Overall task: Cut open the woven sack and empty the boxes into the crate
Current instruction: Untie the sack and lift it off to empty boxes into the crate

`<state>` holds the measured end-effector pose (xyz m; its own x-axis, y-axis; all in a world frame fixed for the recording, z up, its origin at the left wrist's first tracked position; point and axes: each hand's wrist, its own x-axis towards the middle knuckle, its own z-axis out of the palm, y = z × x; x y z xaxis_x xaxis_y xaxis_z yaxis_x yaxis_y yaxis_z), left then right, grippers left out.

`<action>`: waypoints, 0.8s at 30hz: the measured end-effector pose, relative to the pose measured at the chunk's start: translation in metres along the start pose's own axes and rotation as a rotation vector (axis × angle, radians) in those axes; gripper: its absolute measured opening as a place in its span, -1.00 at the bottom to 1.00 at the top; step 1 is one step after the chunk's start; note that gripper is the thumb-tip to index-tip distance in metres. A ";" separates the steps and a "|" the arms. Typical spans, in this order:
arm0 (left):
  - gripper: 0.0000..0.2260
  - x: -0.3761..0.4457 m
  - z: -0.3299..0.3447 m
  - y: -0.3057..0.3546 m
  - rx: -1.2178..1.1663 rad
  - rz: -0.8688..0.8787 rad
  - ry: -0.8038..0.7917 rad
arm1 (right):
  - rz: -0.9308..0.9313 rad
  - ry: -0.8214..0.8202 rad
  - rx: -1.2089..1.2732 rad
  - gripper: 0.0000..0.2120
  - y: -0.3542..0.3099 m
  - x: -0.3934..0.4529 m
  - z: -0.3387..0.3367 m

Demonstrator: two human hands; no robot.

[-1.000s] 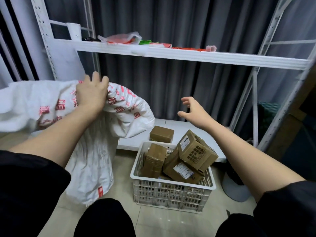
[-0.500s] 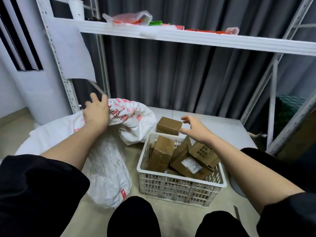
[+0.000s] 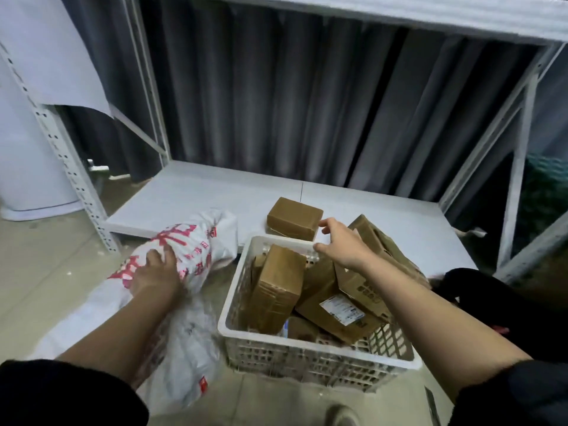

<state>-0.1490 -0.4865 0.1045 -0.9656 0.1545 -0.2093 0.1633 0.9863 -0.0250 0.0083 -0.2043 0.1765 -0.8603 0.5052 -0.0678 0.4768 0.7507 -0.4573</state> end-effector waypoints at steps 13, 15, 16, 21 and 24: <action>-0.77 0.087 -0.005 0.132 -0.161 0.419 -0.187 | 0.247 -0.061 0.399 -0.39 0.062 0.149 0.071; -0.66 0.116 0.011 0.150 -0.297 0.430 -0.080 | 0.303 -0.040 0.476 -0.35 0.067 0.170 0.080; -0.62 0.128 0.018 0.161 -0.360 0.451 -0.068 | 0.330 -0.024 0.519 -0.34 0.069 0.181 0.085; -0.43 0.174 0.036 0.222 -0.524 0.477 -0.142 | 0.461 0.068 0.603 -0.35 0.078 0.229 0.110; -0.38 0.198 0.049 0.249 -0.652 0.431 -0.177 | 0.560 0.102 0.616 -0.35 0.087 0.249 0.125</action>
<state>-0.2898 -0.2127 0.0091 -0.7892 0.5720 -0.2236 0.3104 0.6856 0.6585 -0.1867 -0.0665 0.0089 -0.4909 0.7926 -0.3617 0.6196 0.0257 -0.7845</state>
